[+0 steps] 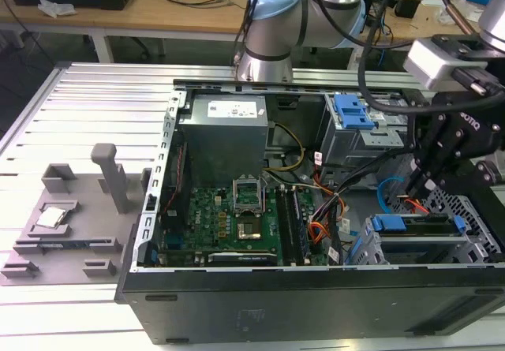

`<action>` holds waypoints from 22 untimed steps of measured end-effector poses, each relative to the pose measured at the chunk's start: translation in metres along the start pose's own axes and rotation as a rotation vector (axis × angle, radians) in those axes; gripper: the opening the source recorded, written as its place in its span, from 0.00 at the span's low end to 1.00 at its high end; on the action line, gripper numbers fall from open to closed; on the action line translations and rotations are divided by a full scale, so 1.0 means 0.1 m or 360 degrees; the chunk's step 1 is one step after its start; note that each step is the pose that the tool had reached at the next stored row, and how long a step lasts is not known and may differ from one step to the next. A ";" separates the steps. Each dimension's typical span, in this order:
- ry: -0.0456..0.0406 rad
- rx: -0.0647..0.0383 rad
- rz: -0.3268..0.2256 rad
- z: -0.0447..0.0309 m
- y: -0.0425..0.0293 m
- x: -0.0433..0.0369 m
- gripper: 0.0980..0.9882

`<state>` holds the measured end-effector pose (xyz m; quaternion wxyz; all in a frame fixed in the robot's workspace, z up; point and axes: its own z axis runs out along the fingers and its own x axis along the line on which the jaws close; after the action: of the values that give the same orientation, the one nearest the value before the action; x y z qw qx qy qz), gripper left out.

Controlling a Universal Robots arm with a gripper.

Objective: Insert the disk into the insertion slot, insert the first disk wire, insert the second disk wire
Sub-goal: 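Insert the second disk wire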

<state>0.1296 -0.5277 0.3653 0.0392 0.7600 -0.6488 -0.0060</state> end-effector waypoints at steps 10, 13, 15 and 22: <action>-0.0016 -0.0003 0.0114 0.169 -0.045 0.111 0.07; -0.0017 -0.0004 0.0114 0.174 -0.112 0.121 0.07; -0.0017 -0.0004 0.0115 0.181 -0.117 0.123 0.07; -0.0018 -0.0005 0.0131 0.226 -0.135 0.130 0.07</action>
<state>0.1436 -0.5397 0.3424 0.0369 0.7325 -0.6797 -0.0096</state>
